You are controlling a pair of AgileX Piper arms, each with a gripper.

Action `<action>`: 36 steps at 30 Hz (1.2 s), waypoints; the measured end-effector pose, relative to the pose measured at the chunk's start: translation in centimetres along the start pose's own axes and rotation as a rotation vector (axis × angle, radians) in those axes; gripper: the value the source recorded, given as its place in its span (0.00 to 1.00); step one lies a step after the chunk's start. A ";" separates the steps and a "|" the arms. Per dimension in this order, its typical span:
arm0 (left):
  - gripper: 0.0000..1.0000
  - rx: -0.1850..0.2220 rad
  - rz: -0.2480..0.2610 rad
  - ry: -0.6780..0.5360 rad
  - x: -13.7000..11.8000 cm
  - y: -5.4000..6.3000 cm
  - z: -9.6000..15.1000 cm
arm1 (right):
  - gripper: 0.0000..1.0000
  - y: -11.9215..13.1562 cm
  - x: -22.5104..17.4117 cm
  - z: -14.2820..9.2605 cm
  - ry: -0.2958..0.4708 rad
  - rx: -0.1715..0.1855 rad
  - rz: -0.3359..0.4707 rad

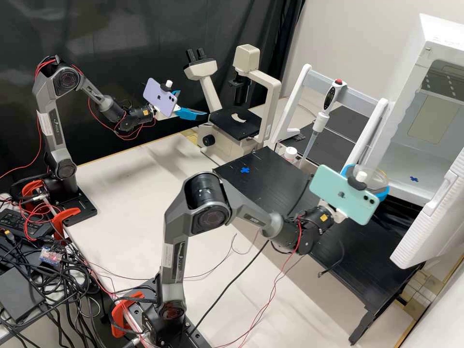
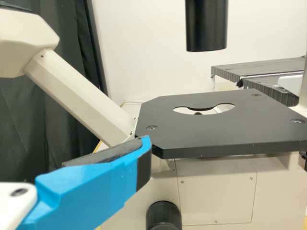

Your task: Move the petri dish to the microscope

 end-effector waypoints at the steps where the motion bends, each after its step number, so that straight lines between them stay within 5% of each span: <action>1: 1.00 0.000 0.000 0.000 0.0 0.0 0.0 | 0.00 -0.9 -1.0 -0.6 0.016 0.013 -0.013; 16: 1.00 0.000 0.000 0.000 0.0 0.0 0.0 | 0.00 -10.7 -7.1 -15.1 0.464 -0.097 -0.175; 25: 1.00 0.000 0.000 0.000 0.0 0.0 0.0 | 0.00 -18.2 -6.2 -19.7 0.448 -0.162 -0.374; 36: 1.00 0.000 0.000 0.000 0.0 0.0 0.0 | 0.00 -25.6 -3.2 -23.1 0.398 -0.221 -0.523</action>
